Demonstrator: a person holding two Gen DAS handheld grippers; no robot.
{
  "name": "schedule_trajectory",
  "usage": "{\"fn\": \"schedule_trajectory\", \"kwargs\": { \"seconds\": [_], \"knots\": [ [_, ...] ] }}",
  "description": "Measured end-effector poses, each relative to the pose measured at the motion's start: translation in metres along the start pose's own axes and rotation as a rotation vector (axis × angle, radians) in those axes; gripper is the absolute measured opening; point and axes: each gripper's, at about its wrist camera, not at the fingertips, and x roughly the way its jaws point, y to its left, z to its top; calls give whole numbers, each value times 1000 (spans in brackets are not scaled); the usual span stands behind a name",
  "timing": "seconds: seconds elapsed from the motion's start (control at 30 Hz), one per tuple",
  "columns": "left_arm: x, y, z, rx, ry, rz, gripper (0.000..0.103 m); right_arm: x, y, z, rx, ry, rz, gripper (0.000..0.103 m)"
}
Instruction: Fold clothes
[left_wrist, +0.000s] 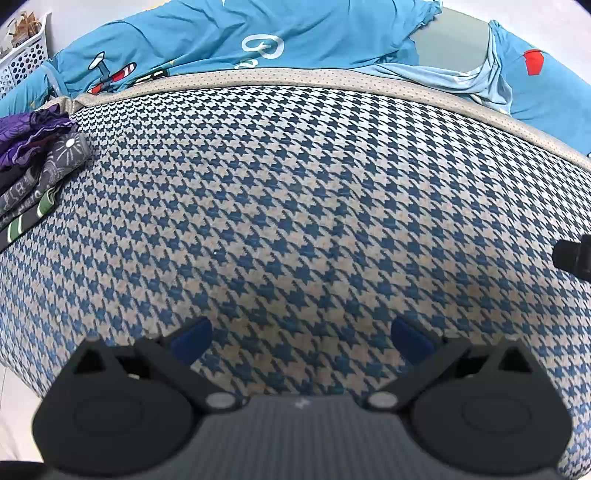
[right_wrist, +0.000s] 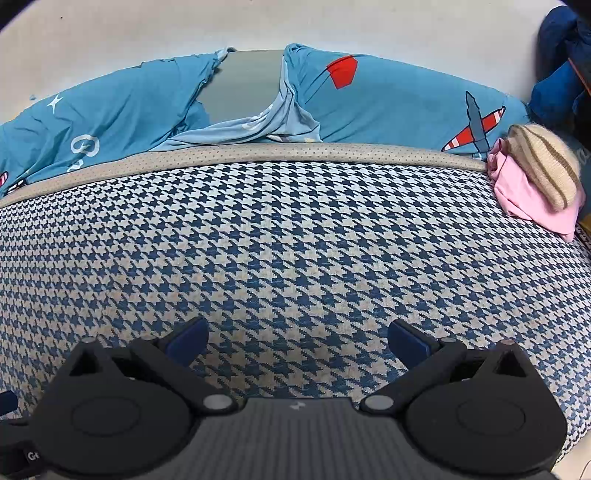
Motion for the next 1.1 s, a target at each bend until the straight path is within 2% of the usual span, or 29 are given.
{"fn": "schedule_trajectory", "kwargs": {
  "seconds": [0.67,1.1],
  "knots": [
    [8,-2,0,1,18,8,103,1,2,-1,-2,36,-20,103],
    [30,6,0,-31,80,34,103,12,21,-11,-23,124,19,103]
  ]
}}
